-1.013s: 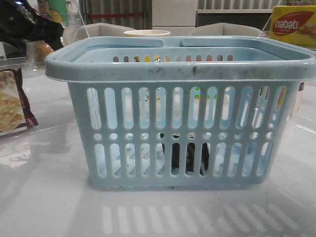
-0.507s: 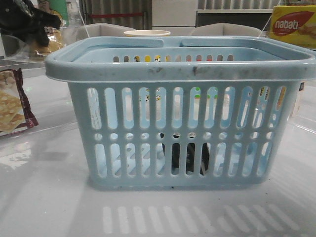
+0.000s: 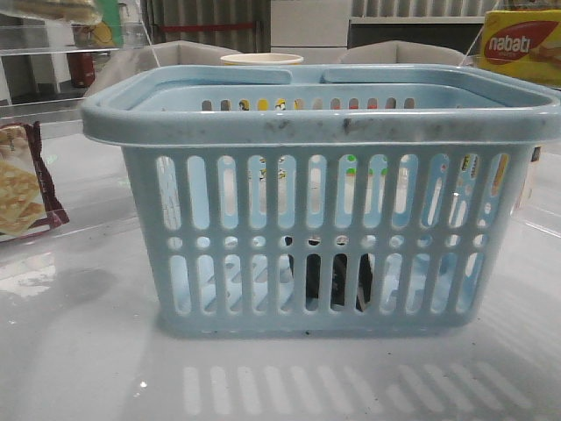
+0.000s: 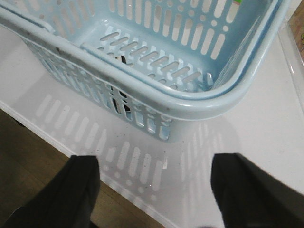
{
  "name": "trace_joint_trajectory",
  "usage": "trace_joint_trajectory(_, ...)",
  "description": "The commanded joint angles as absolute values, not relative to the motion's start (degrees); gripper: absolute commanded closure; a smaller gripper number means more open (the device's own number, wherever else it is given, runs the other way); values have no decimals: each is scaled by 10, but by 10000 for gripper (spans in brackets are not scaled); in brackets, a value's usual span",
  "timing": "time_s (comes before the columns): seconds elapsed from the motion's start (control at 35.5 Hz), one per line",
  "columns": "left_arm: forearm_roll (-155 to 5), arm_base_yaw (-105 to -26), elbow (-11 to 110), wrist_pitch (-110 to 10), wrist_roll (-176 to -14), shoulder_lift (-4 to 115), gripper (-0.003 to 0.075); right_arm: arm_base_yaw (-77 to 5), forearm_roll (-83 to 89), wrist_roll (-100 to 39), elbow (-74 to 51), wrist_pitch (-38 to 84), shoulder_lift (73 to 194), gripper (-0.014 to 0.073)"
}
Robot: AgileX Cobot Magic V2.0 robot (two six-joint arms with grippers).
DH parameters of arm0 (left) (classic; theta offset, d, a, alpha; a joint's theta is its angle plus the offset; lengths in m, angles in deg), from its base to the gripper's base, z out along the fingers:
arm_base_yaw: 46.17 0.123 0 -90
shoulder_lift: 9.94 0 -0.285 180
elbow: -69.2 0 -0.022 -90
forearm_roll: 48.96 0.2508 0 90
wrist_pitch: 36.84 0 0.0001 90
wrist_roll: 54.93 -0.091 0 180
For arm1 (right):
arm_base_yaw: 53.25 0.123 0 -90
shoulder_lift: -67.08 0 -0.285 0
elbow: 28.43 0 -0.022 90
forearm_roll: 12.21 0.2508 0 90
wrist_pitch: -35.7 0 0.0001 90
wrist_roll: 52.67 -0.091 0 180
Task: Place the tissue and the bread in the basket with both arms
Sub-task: 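Carry the bread over the basket with the left gripper and release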
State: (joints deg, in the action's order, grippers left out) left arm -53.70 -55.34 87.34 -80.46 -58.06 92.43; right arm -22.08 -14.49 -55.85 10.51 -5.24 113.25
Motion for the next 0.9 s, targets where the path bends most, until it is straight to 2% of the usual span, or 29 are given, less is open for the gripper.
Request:
trace_joint_trajectory(0.0, -552, -594, 893, -816, -607, 881, 630, -221, -149, -552, 89, -14, 1130, 4)
trace_joint_trajectory(0.45, -551, -823, 892, -851, -671, 926, 630, -221, -149, -552, 89, -15, 1130, 4)
trace_joint_trajectory(0.65, -542, -864, 892, -838, -672, 976, 619, -221, -149, -552, 89, -15, 1130, 4)
trace_joint_trajectory(0.73, -550, -865, 892, -838, -672, 989, 533, -221, -149, -552, 89, -15, 1130, 4)
trace_joint_trajectory(0.82, -558, -865, 892, -840, -672, 990, 375, -221, -149, -552, 89, -15, 1130, 4)
trace_joint_trajectory(0.87, -559, -865, 892, -840, -672, 985, 309, -221, -149, -552, 89, -15, 1130, 4)
